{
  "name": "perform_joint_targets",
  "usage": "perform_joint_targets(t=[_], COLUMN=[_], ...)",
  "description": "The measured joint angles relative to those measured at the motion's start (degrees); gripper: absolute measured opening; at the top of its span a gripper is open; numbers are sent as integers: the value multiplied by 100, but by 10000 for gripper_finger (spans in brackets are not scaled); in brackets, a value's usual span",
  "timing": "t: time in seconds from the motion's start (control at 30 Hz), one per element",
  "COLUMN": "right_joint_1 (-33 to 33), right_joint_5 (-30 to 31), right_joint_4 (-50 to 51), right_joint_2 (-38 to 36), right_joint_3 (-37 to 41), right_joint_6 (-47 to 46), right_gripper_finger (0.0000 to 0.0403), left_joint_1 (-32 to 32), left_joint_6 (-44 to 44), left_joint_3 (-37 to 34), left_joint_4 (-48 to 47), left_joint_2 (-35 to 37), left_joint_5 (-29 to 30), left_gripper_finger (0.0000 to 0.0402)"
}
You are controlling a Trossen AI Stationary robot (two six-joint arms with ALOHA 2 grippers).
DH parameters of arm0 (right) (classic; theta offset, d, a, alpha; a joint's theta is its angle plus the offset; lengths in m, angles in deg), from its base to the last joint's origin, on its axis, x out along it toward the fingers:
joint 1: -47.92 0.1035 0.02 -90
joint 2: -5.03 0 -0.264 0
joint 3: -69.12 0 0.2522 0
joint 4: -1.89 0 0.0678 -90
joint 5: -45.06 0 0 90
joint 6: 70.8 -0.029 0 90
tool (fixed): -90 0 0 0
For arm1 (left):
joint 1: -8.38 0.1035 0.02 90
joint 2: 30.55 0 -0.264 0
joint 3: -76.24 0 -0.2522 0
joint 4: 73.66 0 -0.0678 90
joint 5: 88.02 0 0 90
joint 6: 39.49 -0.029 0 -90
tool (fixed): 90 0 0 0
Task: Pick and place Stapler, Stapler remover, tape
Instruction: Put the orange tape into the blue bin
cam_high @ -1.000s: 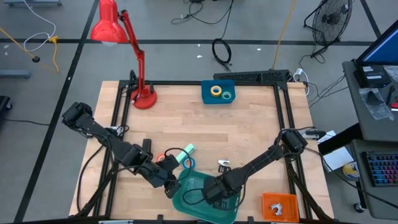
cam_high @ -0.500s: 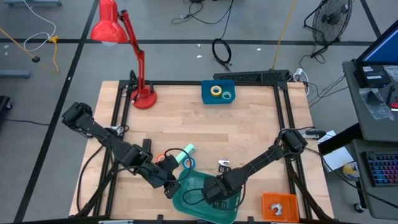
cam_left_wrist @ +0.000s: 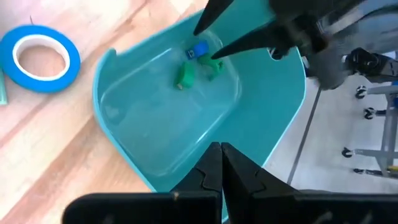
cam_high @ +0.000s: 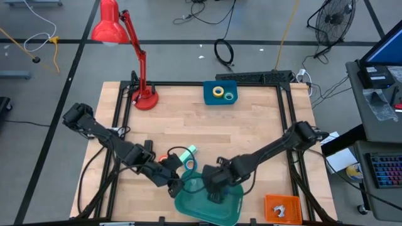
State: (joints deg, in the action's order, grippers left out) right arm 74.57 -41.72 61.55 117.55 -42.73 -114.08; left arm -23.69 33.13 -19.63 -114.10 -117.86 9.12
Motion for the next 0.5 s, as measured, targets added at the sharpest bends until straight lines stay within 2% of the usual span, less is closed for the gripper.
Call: perform_joint_targets(t=[0.3,0.5], right_joint_1=[-316,-475], right_joint_5=[829,1203], right_joint_4=[-652,-950], right_joint_2=[-998,-1457], right_joint_3=[0,0], right_joint_6=[-211,-186], right_gripper_finger=[132,132], left_joint_1=[471,1056], left_joint_6=[-515,-1207], left_joint_3=[-2,-12], left_joint_4=[-69,-330], left_joint_2=[79,287], left_joint_5=[-62,-202], left_gripper_finger=[0,0])
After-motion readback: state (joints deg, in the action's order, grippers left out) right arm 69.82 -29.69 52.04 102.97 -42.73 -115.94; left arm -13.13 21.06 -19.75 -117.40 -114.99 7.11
